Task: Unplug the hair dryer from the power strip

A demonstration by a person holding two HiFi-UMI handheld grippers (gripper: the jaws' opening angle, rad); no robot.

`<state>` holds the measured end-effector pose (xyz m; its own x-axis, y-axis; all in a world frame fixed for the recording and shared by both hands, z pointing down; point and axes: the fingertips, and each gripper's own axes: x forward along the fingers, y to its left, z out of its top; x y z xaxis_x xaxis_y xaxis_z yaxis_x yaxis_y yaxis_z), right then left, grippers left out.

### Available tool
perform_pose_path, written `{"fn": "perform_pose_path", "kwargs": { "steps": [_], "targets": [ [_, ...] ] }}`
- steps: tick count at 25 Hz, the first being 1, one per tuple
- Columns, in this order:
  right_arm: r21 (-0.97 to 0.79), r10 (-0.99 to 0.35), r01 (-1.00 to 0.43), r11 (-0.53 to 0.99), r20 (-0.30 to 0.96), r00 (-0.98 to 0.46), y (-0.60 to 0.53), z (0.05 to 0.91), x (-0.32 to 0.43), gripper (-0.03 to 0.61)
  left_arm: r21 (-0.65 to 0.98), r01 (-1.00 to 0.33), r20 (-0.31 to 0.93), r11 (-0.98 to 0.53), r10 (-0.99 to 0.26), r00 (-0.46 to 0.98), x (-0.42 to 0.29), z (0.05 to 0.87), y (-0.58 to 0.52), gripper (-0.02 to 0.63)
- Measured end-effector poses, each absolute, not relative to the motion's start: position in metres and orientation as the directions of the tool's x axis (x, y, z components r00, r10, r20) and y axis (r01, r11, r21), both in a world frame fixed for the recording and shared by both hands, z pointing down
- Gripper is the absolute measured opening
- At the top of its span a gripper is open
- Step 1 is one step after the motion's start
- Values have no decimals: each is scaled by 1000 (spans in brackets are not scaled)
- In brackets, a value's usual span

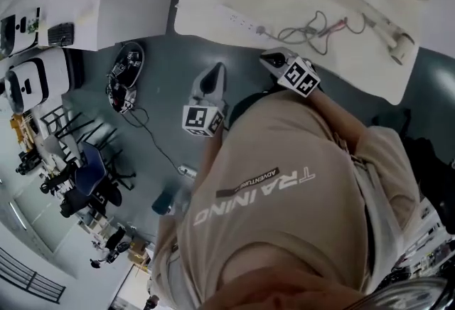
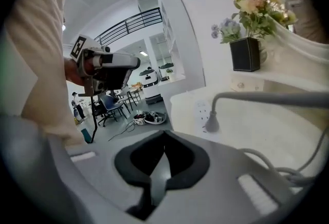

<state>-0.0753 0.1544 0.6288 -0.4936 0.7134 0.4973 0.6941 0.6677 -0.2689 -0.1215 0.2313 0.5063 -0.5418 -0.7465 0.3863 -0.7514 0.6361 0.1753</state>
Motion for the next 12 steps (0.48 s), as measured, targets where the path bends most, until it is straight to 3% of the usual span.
{"fn": "perform_pose_path", "kwargs": {
  "steps": [12],
  "targets": [
    [-275, 488, 404, 873, 524, -698, 80, 646, -100, 5, 177, -953, 434, 248, -888, -150, -163, 532, 128, 8]
  ]
}}
